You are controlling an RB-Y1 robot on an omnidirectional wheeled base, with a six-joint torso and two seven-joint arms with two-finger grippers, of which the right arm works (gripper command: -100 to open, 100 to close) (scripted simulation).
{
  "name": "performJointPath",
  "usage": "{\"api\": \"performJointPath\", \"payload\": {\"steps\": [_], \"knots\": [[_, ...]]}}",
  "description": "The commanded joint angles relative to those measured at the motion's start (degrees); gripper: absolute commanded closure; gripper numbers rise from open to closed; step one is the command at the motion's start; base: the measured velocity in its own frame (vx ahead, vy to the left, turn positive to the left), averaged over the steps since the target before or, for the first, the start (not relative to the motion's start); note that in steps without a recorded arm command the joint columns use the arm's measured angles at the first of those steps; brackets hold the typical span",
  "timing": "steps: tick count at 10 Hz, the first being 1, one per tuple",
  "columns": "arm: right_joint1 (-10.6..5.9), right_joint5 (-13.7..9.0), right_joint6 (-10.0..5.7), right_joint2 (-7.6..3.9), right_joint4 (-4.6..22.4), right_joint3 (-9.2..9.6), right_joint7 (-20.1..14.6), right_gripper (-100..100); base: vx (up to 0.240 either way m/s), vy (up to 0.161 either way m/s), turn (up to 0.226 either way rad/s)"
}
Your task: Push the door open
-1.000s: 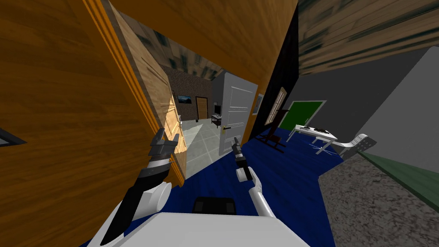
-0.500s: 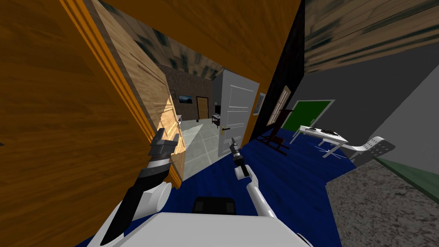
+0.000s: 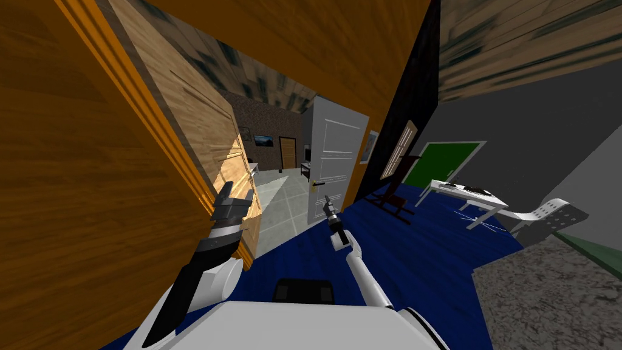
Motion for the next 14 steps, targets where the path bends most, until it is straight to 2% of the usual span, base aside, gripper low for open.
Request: {"api": "performJointPath", "payload": {"steps": [1, 3, 4, 8, 11, 12, 14], "knots": [[-1.2, 0.53, -0.1, 0.01, 2.61, 0.28, -0.69, -100, 0.077, -0.107, 0.043], [-2.97, 1.12, 0.06, -0.02, 5.42, 0.57, -1.57, -100, 0.058, -0.123, 0.047], [-2.97, 1.12, 0.06, -0.02, 5.57, 0.57, -1.57, -100, 0.063, -0.08, 0.016], [-6.29, 2.24, 0.35, -0.05, 11.14, 1.12, -3.2, -100, 0.067, -0.068, 0.036], [-8.66, 3.05, 0.55, -0.06, 15.13, 1.52, -4.38, -100, 0.075, -0.108, 0.04], [-10.04, 3.51, 0.67, -0.05, 17.44, 1.74, -5.06, -100, 0.081, -0.12, 0.054], [-11.42, 3.98, 0.79, -0.04, 19.74, 1.97, -5.73, -100, 0.101, -0.113, 0.042]]}}
